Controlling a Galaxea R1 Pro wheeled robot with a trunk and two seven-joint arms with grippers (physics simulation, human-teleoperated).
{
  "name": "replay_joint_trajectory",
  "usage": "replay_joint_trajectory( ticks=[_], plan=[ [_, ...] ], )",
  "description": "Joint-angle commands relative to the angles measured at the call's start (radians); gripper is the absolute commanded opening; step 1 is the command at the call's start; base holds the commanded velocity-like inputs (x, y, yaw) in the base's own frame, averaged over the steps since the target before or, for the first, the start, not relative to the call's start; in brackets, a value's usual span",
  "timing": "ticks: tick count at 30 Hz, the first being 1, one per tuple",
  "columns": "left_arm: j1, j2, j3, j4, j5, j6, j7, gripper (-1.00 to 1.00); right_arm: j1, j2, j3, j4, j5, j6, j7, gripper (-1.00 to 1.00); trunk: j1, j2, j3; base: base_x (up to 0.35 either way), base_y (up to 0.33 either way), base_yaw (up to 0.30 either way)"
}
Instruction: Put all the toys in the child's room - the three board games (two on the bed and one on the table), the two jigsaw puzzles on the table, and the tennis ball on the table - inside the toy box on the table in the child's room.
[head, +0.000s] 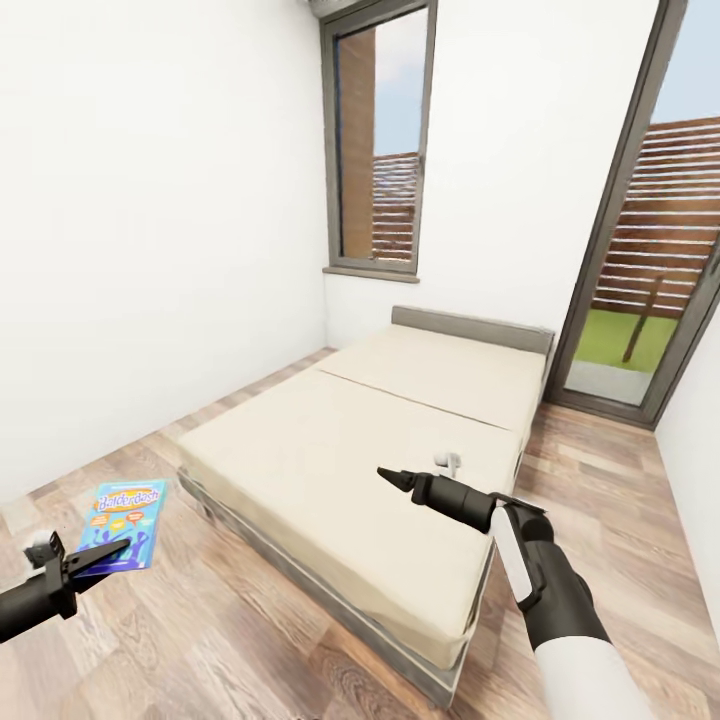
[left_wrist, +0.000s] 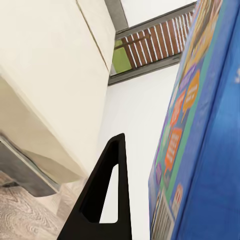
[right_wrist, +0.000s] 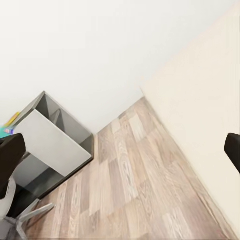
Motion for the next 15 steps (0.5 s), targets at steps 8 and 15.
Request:
replay_joint_trajectory(
  ticks=[8,15],
  plan=[
    [0.001,0.000,0.001,0.000,0.003,0.005,-0.031,-1.00,0.000,0.001,-0.003,0.007,-0.002,0.003,0.003,1.00,0.000,0.000,-0.001,0.022,0.000,0.283],
    [0.001,0.000,0.002,0.002,0.002,0.002,-0.031,-1.00,0.000,0.001,-0.003,0.022,-0.002,-0.025,0.002,1.00,0.000,0.000,-0.001,0.277,0.044,0.078]
  ],
)
